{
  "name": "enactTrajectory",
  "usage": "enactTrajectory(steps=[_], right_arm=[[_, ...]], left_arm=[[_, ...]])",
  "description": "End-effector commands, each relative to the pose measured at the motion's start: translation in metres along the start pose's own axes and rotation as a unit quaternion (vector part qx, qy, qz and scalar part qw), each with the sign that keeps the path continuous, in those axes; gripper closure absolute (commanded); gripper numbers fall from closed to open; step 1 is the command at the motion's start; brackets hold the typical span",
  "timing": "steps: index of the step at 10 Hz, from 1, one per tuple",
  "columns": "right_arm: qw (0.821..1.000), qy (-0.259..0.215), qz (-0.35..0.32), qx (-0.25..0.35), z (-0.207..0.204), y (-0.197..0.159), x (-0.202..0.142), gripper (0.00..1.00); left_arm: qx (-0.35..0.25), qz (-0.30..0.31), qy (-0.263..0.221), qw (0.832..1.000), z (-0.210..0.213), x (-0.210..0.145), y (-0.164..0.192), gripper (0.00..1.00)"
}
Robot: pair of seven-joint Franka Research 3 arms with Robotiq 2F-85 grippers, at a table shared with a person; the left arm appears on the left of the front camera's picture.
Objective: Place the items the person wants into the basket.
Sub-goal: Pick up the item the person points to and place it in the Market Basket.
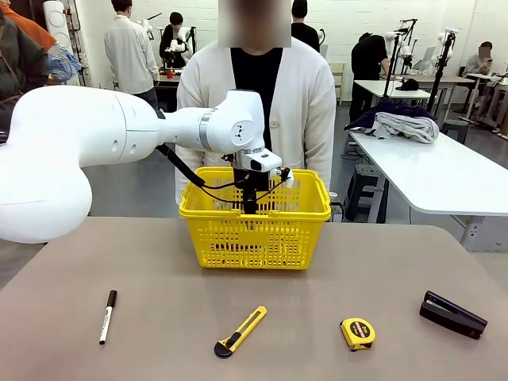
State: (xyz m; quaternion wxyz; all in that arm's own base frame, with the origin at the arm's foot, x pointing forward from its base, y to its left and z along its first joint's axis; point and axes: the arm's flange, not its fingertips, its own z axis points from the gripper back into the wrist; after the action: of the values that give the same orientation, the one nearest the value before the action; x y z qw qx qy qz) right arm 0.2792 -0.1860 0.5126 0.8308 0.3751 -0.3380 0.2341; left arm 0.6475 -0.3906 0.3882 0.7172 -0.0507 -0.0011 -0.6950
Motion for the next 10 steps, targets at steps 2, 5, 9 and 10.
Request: enactTrajectory(steps=[2,5,9,10], right_arm=[[1.000,-0.013,0.005,0.007,0.000,-0.002,0.001,0.00],[1.000,-0.013,0.005,0.007,0.000,-0.002,0.001,0.00],[1.000,-0.013,0.005,0.007,0.000,-0.002,0.001,0.00],[1.000,-0.013,0.005,0.007,0.000,-0.002,0.001,0.00]], left_arm=[[0.011,0.002,0.010,1.000,0.010,0.005,-0.002,0.00],[0.008,0.001,0.011,1.000,0.042,-0.008,-0.028,0.00],[0.088,0.005,-0.036,0.995,0.131,-0.082,-0.127,0.00],[0.105,0.013,-0.050,0.993,0.145,-0.106,-0.156,0.00]])
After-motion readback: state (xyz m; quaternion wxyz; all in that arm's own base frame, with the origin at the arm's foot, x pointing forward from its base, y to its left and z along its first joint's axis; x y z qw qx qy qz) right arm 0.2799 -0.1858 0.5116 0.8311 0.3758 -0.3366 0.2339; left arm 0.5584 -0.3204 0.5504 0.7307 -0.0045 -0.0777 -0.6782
